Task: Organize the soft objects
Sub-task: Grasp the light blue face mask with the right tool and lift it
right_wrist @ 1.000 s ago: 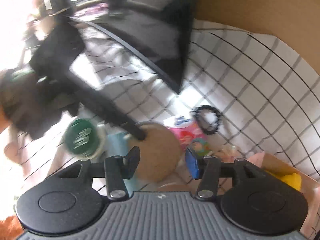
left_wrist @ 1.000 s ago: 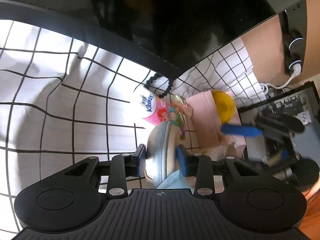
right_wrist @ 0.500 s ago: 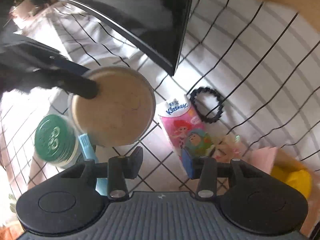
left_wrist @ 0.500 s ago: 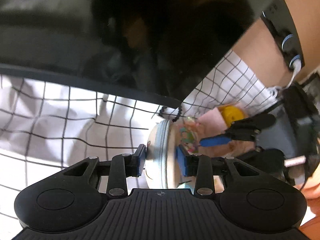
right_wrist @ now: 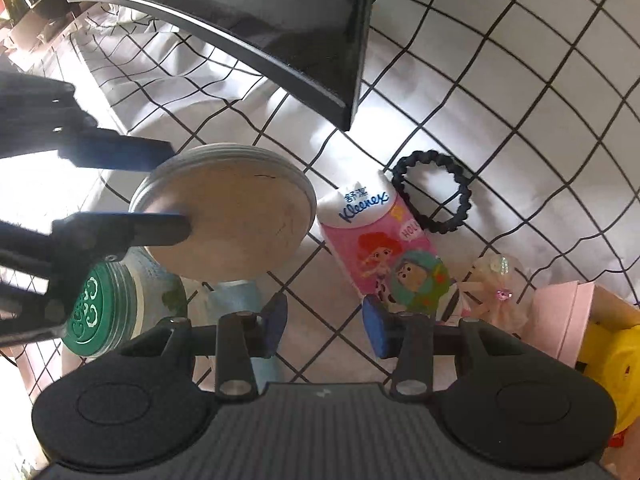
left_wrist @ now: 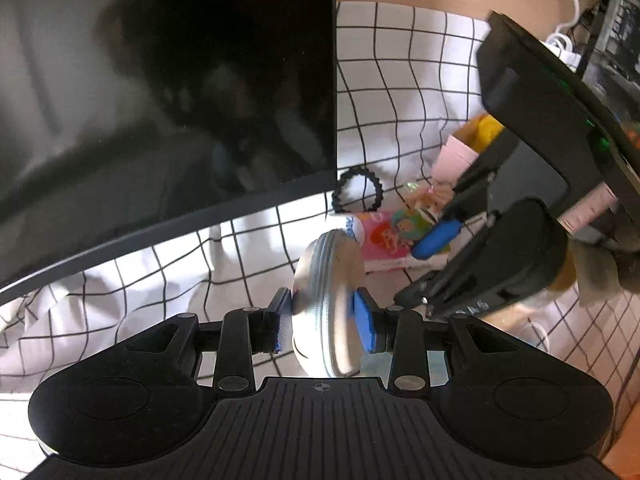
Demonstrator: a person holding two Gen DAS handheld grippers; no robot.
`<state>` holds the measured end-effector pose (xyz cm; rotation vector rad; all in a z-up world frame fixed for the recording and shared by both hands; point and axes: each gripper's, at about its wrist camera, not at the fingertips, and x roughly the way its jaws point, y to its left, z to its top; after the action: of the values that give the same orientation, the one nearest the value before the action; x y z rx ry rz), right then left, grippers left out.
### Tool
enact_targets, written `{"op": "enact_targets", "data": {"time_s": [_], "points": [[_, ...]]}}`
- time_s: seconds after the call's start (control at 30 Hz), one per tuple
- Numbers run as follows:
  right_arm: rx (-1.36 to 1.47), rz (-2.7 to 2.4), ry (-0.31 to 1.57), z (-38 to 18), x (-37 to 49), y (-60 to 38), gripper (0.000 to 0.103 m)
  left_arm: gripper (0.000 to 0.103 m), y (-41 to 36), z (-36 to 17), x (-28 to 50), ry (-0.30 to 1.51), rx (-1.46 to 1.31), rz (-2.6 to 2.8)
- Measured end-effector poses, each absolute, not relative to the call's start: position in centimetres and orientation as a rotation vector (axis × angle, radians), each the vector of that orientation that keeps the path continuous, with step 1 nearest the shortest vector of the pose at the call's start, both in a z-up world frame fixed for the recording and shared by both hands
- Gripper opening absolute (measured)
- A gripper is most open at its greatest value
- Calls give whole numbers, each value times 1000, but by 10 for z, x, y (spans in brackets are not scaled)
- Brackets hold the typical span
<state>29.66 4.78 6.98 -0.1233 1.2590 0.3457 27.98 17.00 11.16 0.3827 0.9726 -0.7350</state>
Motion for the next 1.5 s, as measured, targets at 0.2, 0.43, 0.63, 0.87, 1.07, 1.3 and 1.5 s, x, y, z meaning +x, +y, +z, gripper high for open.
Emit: {"op": "enact_targets", "data": {"time_s": [0.2,0.43,0.63,0.87,1.07,1.3,1.5], "points": [[-125,370,1200,87,284,34,42,44,153,97,286,1066,347,-796],[-168,496,1188,103,266,44,44,42,162,91,301,1079,226,-722],[-238,547,1333,79,260,88,57,42,198,92,296,1052,162,-618],[-353,469,1467,37,267,116,60,41,240,89,283,1025,71,-568],[-432,499,1410,43,247,132,5,41,255,86,278,1015,-5,-524],[-267,514,1259,126,218,108,5,41,267,143,248,913,-44,-479],[-162,539,1086,218,193,76,5,41,261,206,199,819,10,-458]]}}
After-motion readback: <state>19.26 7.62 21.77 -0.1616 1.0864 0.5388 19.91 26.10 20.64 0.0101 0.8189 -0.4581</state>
